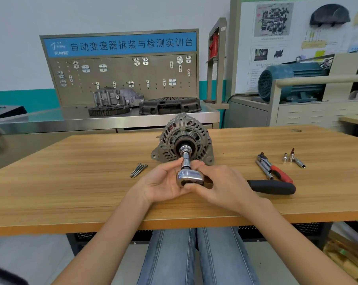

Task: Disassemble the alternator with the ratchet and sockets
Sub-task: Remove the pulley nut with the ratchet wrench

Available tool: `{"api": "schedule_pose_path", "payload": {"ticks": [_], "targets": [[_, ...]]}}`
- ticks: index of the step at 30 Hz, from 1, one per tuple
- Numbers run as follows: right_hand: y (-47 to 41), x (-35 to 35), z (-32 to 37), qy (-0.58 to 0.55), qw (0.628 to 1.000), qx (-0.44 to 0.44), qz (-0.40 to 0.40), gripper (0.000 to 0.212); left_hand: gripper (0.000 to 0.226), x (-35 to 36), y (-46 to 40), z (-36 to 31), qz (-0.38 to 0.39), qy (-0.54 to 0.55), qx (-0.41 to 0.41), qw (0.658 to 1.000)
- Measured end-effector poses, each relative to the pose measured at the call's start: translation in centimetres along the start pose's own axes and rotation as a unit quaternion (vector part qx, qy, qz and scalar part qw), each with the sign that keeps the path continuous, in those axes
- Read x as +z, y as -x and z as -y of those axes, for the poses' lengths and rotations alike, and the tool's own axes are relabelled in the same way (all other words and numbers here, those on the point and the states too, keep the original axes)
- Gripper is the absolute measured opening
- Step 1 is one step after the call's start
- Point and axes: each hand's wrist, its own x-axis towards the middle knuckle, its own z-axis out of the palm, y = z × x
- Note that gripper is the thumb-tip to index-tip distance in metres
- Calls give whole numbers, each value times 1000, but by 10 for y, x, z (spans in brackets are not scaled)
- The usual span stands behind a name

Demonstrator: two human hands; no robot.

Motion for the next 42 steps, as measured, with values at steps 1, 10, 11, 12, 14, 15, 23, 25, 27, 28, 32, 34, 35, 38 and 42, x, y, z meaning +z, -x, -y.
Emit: {"api": "schedule_pose_path", "payload": {"ticks": [1,10,11,12,14,15,23,25,27,28,32,34,35,38,42], "targets": [[0,0,0,2,1000,-1,2,41,31,0,-1,0,-10,6,0,1000],[-7,-8,9,9,999,-6,51,41,26,1,-2,1,-21,16,-2,1000],[-10,-13,9,24,998,-12,64,44,26,1,-2,1,-17,10,-4,1000],[-14,-17,9,53,995,-23,81,48,26,0,-2,1,-15,4,-5,1000],[-23,-27,9,117,985,-54,119,51,26,0,-2,2,-14,-4,-5,1000],[-28,-32,8,143,978,-66,137,50,27,0,-2,2,-13,-8,-4,1000],[-60,-57,19,327,897,-195,223,44,25,0,-2,0,-9,-42,-4,999],[-68,-59,24,361,873,-227,239,43,23,1,0,-1,-12,-52,-5,999],[-74,-59,27,381,856,-241,253,43,22,0,0,-2,-18,-54,-5,998],[-77,-59,29,384,854,-242,257,43,22,0,1,-2,-21,-51,-4,998],[-80,-56,28,371,861,-229,262,41,21,1,2,-3,-32,-48,-4,998],[-83,-54,28,365,868,-215,259,41,19,4,3,-3,-42,-45,-5,998],[-84,-54,27,362,872,-201,260,42,18,6,3,-3,-48,-42,-5,998],[-85,-52,23,341,889,-166,257,43,17,8,2,-2,-58,-38,0,998],[-81,-52,17,324,896,-184,240,44,20,10,4,0,-55,-34,7,998]]}}
